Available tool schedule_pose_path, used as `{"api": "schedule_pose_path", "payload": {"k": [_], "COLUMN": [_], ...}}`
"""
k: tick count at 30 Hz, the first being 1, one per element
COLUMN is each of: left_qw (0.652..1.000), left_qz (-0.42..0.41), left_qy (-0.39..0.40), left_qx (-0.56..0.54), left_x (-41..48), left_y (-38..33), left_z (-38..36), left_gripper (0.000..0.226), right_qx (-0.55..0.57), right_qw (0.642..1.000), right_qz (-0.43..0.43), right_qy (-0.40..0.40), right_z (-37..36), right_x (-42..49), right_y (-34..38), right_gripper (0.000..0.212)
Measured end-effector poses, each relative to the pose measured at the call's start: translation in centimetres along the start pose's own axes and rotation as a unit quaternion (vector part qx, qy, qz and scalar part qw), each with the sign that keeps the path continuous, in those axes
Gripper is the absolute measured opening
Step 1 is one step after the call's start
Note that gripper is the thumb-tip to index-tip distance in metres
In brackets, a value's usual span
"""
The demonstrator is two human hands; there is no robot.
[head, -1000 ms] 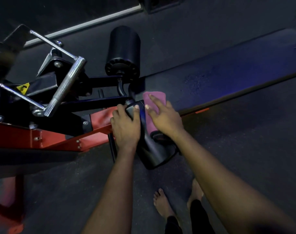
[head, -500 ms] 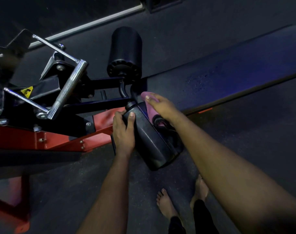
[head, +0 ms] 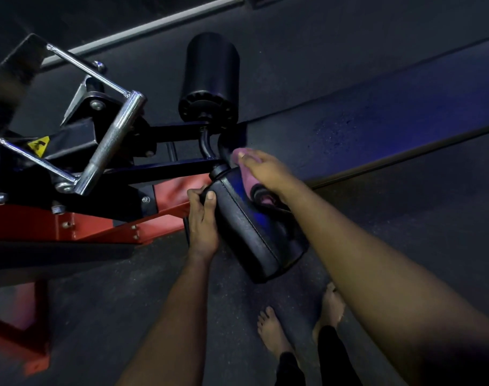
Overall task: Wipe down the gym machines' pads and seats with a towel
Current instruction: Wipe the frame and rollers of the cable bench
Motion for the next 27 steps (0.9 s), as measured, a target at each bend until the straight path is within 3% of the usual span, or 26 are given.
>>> {"api": "schedule_pose_path", "payload": {"k": [2,4,9,14,20,23,27], "left_qw": [1.0,1.0,0.998,0.998,0.998,0.997,0.998], "left_qz": [0.001,0.002,0.017,0.007,-0.012,-0.006,0.007], "left_qy": [0.008,0.018,0.034,0.046,0.054,0.072,0.067], "left_qx": [0.0,-0.013,-0.042,-0.044,-0.028,-0.002,0.02], "left_x": [0.0,0.0,-0.3,-0.3,0.0,-0.2,-0.2], "left_y": [0.1,0.0,-0.4,-0.5,-0.3,-0.7,-0.7], "left_z": [0.0,0.0,-0.4,-0.5,0.2,0.3,0.6], "left_gripper": [0.039,0.034,0.033,0.026,0.032,0.043,0.032], "right_qx": [0.099,0.124,-0.113,-0.273,-0.326,-0.304,-0.297], "right_qw": [0.993,0.99,0.989,0.933,0.914,0.92,0.918], "right_qz": [-0.047,-0.059,-0.023,0.099,0.129,0.148,0.129], "right_qy": [0.037,0.034,-0.091,-0.212,-0.207,-0.197,-0.227], "right_z": [-0.1,0.1,1.8,-0.9,-2.5,-2.1,-1.2], "right_x": [0.8,-0.5,-8.0,-13.4,-8.2,-9.3,-12.6], "right_y": [-1.9,-3.1,-4.9,-0.3,5.9,4.7,0.7], "right_gripper": [0.059,0.053,0.056,0.064,0.057,0.06,0.064]}}
Point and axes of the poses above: each hand's wrist, its own x-axis towards the middle knuckle, its own z-axis out of the back of the hand, y = z × x, the point moved 8 cm from there along x, towards the middle knuckle, and after that the axes turned 4 degrees about -z, right-handed, at the moved point
